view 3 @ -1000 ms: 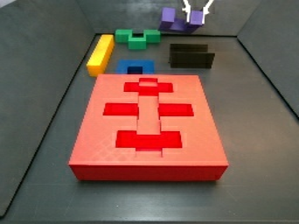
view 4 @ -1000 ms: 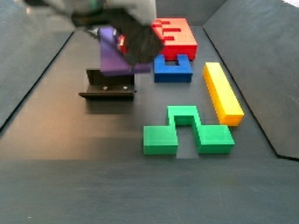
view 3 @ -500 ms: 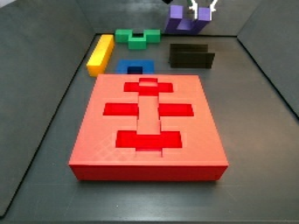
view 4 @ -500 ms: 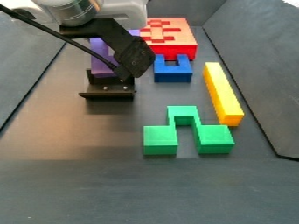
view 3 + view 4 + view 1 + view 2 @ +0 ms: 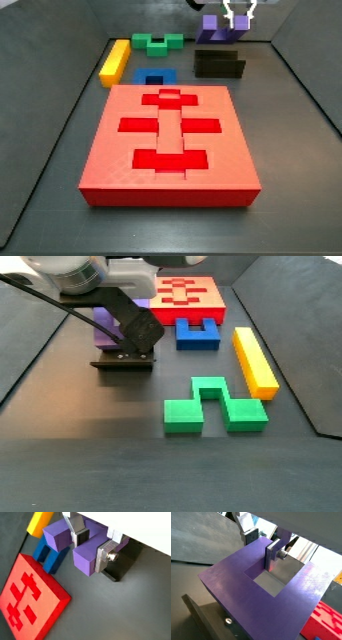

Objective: Pick up the purple object. Move up. Place the purple object on the fixture. Regrasp the purple object. Move to above the board. Insert the purple object.
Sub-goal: Place the purple object on the fixture.

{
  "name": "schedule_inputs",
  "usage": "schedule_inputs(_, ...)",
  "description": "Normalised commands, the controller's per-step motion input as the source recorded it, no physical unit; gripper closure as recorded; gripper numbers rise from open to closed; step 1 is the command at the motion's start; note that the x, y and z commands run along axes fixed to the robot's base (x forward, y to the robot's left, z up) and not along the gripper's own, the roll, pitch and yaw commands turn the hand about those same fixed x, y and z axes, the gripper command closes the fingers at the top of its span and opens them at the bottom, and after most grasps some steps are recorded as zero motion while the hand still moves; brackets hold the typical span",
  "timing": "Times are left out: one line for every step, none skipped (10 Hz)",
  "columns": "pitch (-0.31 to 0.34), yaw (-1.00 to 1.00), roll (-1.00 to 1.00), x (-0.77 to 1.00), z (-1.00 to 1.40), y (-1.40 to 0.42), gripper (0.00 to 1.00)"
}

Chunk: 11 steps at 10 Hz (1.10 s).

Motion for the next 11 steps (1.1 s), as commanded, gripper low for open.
schedule_inputs(0.009,-0.1,0.11,0.48,-0.24,-0.09,1.0)
schedule_inputs(0.026,-0.16,0.01,0.45,-0.28,-0.21,1.0)
schedule_inputs(0.117,-0.18,0.0,0.33,-0.25,-0.24,1.0)
schedule_inputs(0.103,-0.17,0.0,0.24,-0.24,-0.22,1.0)
schedule_inputs(0.049,-0.14,0.0,0.26,-0.24,-0.11,1.0)
schedule_inputs(0.009,-0.07,0.04,0.22,-0.13,0.0,1.0)
schedule_inputs(0.029,-0.09,0.09,0.03,-0.11,0.16,1.0)
schedule_inputs(0.04,-0.13,0.0,-0.07,-0.07,0.21,1.0)
schedule_inputs(0.0,-0.1,0.0,-0.03,-0.09,0.06,1.0)
schedule_inputs(0.0,-0.08,-0.07,-0.07,-0.11,0.0,1.0)
schedule_inputs(0.026,-0.11,-0.11,-0.13,-0.17,0.0,1.0)
